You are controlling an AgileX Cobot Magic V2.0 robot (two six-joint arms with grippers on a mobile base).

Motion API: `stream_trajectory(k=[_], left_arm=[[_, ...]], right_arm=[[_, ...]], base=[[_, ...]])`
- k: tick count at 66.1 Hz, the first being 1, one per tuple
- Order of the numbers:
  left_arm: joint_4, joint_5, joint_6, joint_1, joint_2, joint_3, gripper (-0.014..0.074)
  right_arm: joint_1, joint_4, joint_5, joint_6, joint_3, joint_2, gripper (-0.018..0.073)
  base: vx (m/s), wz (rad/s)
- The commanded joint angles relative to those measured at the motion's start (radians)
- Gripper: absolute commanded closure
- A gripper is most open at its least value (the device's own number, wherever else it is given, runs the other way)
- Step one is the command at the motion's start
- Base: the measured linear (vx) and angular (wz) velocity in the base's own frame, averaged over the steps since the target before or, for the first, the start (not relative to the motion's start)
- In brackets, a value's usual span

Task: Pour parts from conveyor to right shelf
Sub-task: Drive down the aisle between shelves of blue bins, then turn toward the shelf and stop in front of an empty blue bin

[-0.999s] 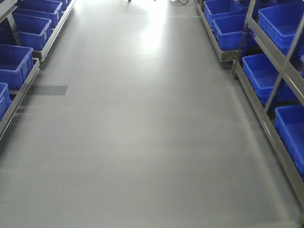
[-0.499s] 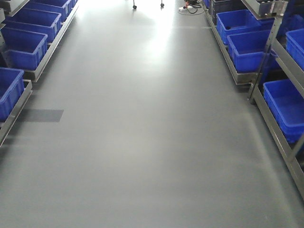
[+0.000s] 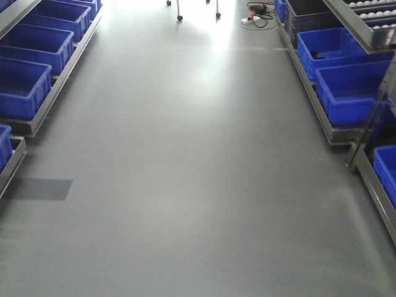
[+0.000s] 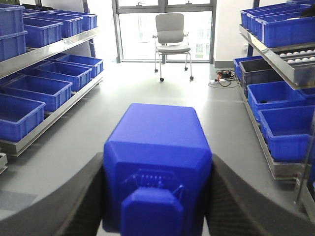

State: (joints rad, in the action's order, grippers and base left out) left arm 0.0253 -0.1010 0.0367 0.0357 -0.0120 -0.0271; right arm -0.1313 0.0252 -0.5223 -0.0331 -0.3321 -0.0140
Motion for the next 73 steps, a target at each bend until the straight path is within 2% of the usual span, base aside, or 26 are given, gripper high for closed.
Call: stream_trajectory(k=[1, 45, 73], left_arm=[[-0.006, 0.079, 0.008, -0.002, -0.012, 0.020, 0.0603], [-0.006, 0.079, 0.008, -0.002, -0.012, 0.020, 0.0603], [-0.006, 0.079, 0.008, -0.002, -0.012, 0.020, 0.0603]], right_arm=[[0.005, 0.006, 0.080, 0.006, -0.026, 0.009, 0.0564], [0.006, 0.006, 0.080, 0.006, -0.026, 0.009, 0.0564], [0.004, 0.006, 0.080, 0.006, -0.026, 0.009, 0.0564]], base=[[0.60, 0.07], [0.54, 0.14], [0.42, 0.79]])
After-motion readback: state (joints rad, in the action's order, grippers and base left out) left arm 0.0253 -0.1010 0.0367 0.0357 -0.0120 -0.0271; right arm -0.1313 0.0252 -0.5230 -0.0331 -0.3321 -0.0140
